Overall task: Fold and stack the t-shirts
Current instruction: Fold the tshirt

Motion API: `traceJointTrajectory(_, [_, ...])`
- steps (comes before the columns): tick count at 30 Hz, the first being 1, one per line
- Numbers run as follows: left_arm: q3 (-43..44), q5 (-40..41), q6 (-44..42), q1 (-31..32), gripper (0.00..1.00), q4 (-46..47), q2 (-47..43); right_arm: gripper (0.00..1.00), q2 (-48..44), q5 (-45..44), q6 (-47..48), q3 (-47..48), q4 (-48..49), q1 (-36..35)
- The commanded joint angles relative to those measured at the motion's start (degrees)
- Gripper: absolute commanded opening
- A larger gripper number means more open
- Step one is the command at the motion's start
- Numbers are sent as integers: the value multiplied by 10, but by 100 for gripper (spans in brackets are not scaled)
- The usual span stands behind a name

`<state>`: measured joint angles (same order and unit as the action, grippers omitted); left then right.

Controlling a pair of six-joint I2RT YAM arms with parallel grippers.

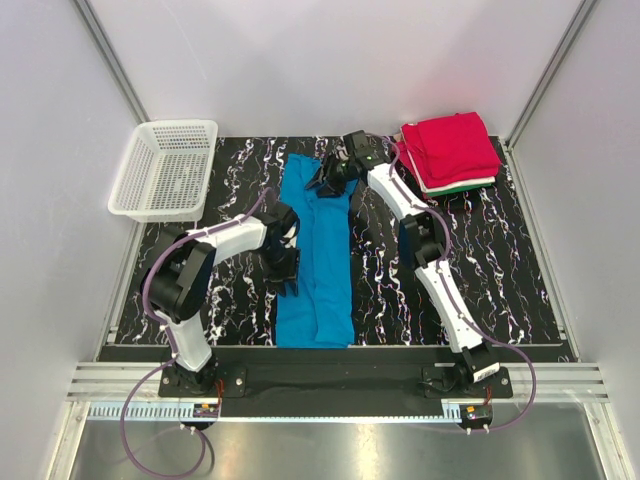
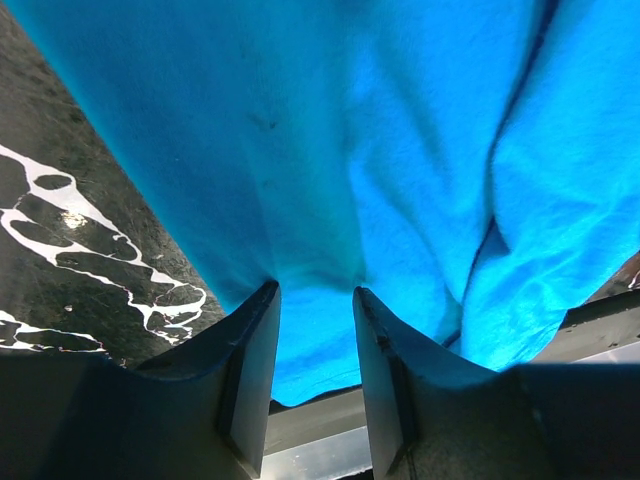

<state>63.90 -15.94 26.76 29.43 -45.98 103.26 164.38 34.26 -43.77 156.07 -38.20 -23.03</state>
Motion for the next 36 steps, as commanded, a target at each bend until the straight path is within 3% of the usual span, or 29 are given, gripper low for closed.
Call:
traceJointTrajectory(1, [-5, -12, -7, 2, 40, 15, -2, 51, -5, 28, -9, 18, 16, -18])
traceJointTrajectory(23, [-14, -22, -5, 2, 39, 29, 10, 50, -31, 59, -25, 29, 30, -28])
traceJointTrajectory(36, [-20, -22, 1, 2, 39, 36, 10, 50, -74, 74, 32, -9, -15, -60])
